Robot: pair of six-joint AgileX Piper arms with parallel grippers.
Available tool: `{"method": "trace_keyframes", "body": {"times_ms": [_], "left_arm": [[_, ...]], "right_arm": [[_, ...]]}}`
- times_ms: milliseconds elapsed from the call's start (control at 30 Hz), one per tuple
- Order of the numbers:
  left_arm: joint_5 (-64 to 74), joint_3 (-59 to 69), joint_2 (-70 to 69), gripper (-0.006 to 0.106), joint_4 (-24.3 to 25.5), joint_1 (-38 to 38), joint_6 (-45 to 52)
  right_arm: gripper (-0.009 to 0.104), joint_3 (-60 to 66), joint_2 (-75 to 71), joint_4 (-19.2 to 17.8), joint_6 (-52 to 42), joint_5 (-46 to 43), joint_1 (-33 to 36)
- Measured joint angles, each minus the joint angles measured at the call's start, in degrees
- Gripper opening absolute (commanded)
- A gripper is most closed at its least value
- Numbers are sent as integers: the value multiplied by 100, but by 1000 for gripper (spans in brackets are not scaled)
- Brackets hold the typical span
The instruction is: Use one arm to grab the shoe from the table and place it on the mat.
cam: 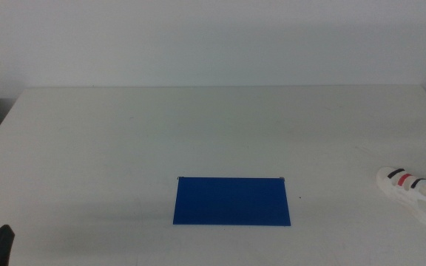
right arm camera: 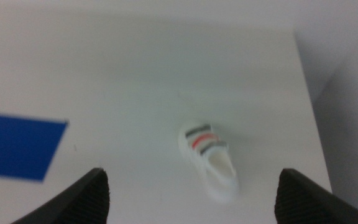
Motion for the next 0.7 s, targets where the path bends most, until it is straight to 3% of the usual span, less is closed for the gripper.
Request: {"method": "trace_keyframes", "body": {"times_ms": [333, 567, 700], "left_arm": [[0, 0, 0, 94, 0, 0, 0], [0, 0, 0, 94, 0, 0, 0], [0, 0, 0, 94, 0, 0, 0]], "right_arm": [[87, -1623, 2205, 0, -682, 1698, 0], [87, -2292, 3376, 329, -1650, 2050, -355], [87, -2349, 3978, 329, -2251, 1952, -726]]}}
